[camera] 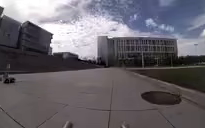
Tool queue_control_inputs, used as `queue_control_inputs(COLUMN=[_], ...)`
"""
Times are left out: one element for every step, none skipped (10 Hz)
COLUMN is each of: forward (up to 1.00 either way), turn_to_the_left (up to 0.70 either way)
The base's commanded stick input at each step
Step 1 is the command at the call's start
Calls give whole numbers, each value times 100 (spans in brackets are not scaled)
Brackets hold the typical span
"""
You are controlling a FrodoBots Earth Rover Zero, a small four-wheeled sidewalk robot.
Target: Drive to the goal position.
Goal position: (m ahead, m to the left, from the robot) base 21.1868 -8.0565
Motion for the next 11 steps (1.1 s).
queue_control_inputs(forward=[4,4,4,4,4,4,4,4,4,4,4], turn_to_the_left=[0,0,0,2,5,59,70,70,61,41,13])
